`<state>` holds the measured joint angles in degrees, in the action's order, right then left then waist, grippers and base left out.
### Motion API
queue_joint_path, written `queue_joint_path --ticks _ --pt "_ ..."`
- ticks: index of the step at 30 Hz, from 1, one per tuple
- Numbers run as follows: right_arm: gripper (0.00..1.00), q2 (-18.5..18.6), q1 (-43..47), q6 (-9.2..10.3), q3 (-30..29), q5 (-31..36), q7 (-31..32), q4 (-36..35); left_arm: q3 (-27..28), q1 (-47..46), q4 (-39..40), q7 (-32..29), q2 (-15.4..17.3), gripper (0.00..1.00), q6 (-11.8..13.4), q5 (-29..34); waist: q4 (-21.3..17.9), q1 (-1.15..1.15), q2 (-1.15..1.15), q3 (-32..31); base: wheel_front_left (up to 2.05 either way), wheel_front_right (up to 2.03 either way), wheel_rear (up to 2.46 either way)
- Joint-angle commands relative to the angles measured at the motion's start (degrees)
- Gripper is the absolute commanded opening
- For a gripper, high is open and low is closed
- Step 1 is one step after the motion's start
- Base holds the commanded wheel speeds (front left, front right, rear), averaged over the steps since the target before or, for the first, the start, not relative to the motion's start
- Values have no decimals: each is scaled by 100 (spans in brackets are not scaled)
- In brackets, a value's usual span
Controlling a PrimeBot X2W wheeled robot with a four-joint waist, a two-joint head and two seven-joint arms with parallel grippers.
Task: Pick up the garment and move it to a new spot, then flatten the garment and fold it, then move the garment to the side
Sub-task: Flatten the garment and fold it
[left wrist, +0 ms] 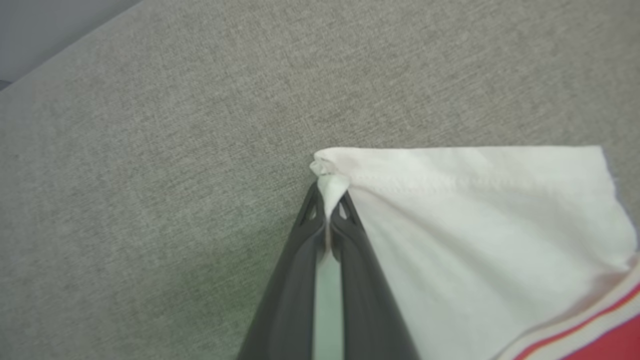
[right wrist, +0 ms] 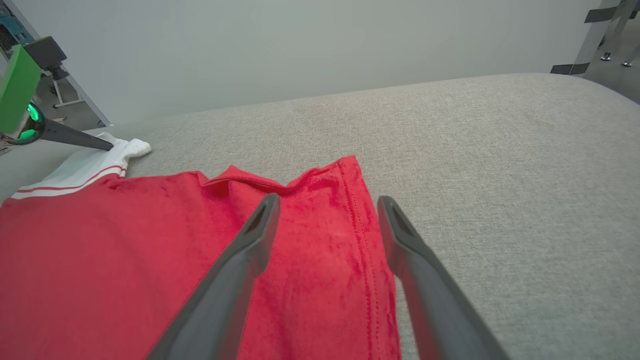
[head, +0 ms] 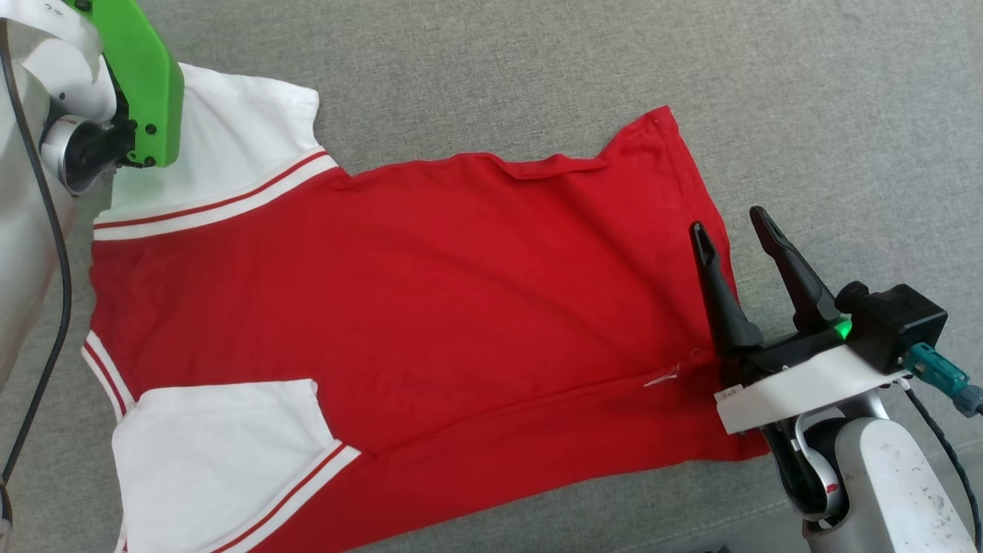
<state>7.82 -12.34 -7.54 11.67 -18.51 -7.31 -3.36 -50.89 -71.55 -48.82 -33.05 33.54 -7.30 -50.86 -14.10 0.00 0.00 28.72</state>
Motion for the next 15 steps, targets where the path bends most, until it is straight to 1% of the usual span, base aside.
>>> queue_joint_path --ticks 1,5,9,13,15 --pt "100 18 -112 5 -10 8 5 14 35 146 -75 56 -10 0 -4 -115 41 0 0 -65 0 0 0" --pt "100 92 -92 5 -71 17 57 35 81 212 -58 294 -56 0 -12 -247 122 0 0 -259 0 0 0" --pt "100 247 -58 5 -146 38 223 46 120 347 39 579 -103 0 -15 -381 261 0 0 -540 0 0 0" --pt "100 524 -67 5 -192 24 728 17 244 548 241 838 -191 0 -14 -581 448 0 0 -832 0 0 0" --pt "100 715 -107 5 -203 -8 1176 18 261 682 396 894 -229 0 4 -642 564 0 0 -939 0 0 0"
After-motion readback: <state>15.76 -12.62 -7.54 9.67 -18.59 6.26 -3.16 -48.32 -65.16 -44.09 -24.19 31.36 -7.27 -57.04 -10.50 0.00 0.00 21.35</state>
